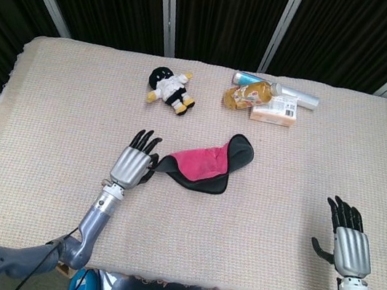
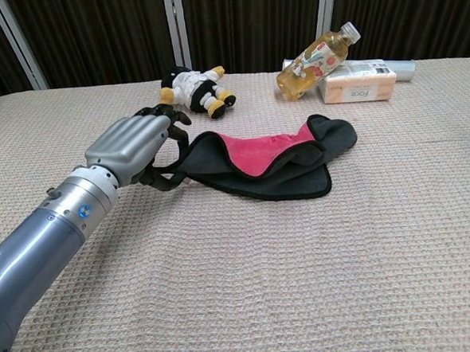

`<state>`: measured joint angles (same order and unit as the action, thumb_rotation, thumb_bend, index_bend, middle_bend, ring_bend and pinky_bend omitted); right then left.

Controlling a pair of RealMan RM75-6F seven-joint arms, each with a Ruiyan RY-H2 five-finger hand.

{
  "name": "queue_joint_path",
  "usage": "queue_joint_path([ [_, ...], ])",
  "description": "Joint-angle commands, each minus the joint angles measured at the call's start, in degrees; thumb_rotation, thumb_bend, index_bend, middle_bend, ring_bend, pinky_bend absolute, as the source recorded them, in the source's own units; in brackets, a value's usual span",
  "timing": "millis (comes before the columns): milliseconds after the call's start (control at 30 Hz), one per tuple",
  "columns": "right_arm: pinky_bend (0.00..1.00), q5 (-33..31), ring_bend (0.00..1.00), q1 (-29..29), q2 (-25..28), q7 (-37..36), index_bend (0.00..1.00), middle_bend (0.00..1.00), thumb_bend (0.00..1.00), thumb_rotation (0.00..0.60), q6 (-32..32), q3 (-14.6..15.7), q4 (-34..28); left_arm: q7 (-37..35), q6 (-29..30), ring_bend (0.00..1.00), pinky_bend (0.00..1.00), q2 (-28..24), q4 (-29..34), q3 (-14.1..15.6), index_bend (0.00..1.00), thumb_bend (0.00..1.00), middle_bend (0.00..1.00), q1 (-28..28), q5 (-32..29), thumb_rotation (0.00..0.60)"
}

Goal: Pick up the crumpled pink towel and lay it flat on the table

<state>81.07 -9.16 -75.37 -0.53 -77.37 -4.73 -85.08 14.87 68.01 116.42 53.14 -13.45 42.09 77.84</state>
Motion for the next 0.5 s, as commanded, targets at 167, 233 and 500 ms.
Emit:
queue_joint_path([
  [167,0.0,-0.85,0.0,-0.87,0.03,-0.93,0.0,0.0,0.29,0.6,1.38,-0.73,-0.16,4.65,0.71,0.0,0.0,-6.17,8.21,-3.9,0.59,0.58,0.15,3.93,2.07,0.6],
  [233,0.0,-1.4,0.0,-1.16,0.2,-1.52,0.0,0.0,0.29,0.6,1.88,-1.19,-0.34,6.03,0.48,0.0,0.0,-7.38,10.22,-5.16,0.59,0.58,0.16,4.98,2.1,0.6],
  [500,0.0,-3.86,0.0,-3.98,0.95,-3.67,0.0,0.0,0.29,0.6,6.23,-3.52,-1.52,14.34,-2.47,0.0,0.0,-12.18,19.56,-12.18,0.6,0.58,0.17,10.67,-0.39,0.6],
])
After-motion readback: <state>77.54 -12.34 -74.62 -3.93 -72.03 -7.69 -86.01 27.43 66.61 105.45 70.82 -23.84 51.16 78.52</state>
